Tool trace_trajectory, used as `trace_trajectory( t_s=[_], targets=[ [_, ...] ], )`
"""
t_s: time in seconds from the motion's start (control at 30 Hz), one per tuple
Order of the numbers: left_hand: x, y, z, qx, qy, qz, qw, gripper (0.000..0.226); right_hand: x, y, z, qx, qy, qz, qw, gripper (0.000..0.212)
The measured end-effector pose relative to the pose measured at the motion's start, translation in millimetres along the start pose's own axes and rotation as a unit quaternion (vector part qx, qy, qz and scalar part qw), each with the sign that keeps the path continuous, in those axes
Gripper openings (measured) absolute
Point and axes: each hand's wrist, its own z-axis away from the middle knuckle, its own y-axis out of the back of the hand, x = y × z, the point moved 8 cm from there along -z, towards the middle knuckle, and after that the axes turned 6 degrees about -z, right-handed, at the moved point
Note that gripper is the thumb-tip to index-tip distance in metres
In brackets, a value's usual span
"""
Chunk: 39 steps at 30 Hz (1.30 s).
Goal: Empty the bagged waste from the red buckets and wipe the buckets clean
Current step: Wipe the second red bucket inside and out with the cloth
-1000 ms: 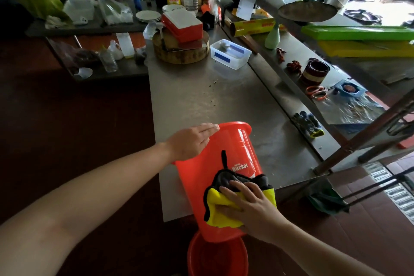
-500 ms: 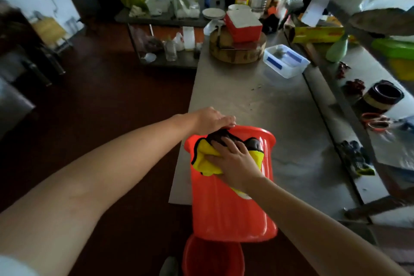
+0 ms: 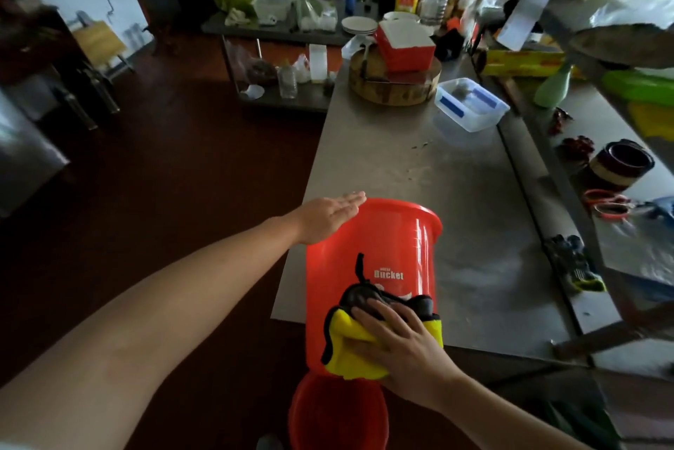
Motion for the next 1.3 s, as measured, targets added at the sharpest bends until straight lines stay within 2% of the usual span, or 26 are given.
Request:
trace_trajectory(
  t_s=[0.07, 0.17, 0.27, 0.37, 0.53, 0.6, 0.67, 0.87, 1.0, 1.13, 1.3],
  targets=[
    [-6.0, -1.3, 0.0, 0.012, 0.017, 0.054, 0.998, 0.052, 13.0, 10.8, -11.6, 0.017, -0.004, -0.002, 1.0, 0.07],
    [-18.3, 2.6, 2.8, 0.025, 0.033, 0.121, 0.992, 0.049, 50.7, 39.3, -43.3, 0.066, -0.067, -0.047, 0.994, 0.073],
    [-30.0, 5.0, 6.1, 0.029, 0.032, 0.106, 0.993, 0.046, 87.1, 60.0, -75.3, 0.073, -0.136, -0.072, 0.985, 0.075],
    [-34.9, 5.1, 8.4, 0.039, 0.019, 0.115, 0.992, 0.046, 97.0, 60.6, -91.0, 0.059, -0.165, -0.08, 0.981, 0.075],
    [-40.6, -5.0, 14.4, 0.092, -0.01, 0.096, 0.991, 0.049, 56.7, 34.8, -47.6, 0.141, -0.152, -0.121, 0.971, 0.063],
    [-40.1, -10.0, 16.0, 0.116, -0.019, 0.062, 0.991, 0.052, 36.3, 12.6, -17.6, 0.161, -0.148, -0.127, 0.967, 0.07],
    [-39.4, -14.5, 17.0, 0.145, -0.025, 0.032, 0.989, 0.053, 18.1, -7.3, 9.4, 0.167, -0.14, -0.127, 0.968, 0.078],
    [-42.4, -15.1, 22.0, 0.206, -0.003, 0.011, 0.978, 0.051, -3.9, -23.3, 32.0, 0.139, -0.089, -0.091, 0.982, 0.076],
    [-49.1, -8.3, 27.5, 0.207, 0.011, 0.026, 0.978, 0.049, 24.3, -1.8, -1.6, 0.147, -0.096, -0.11, 0.978, 0.088],
    [-62.9, -6.8, 35.1, 0.197, 0.042, 0.039, 0.979, 0.051, 86.2, 33.0, -41.5, 0.209, -0.155, -0.181, 0.949, 0.071],
    [-79.4, -5.8, 44.2, 0.202, 0.072, 0.038, 0.976, 0.055, 127.1, 40.4, -71.0, 0.197, -0.221, -0.205, 0.933, 0.062]
  ],
)
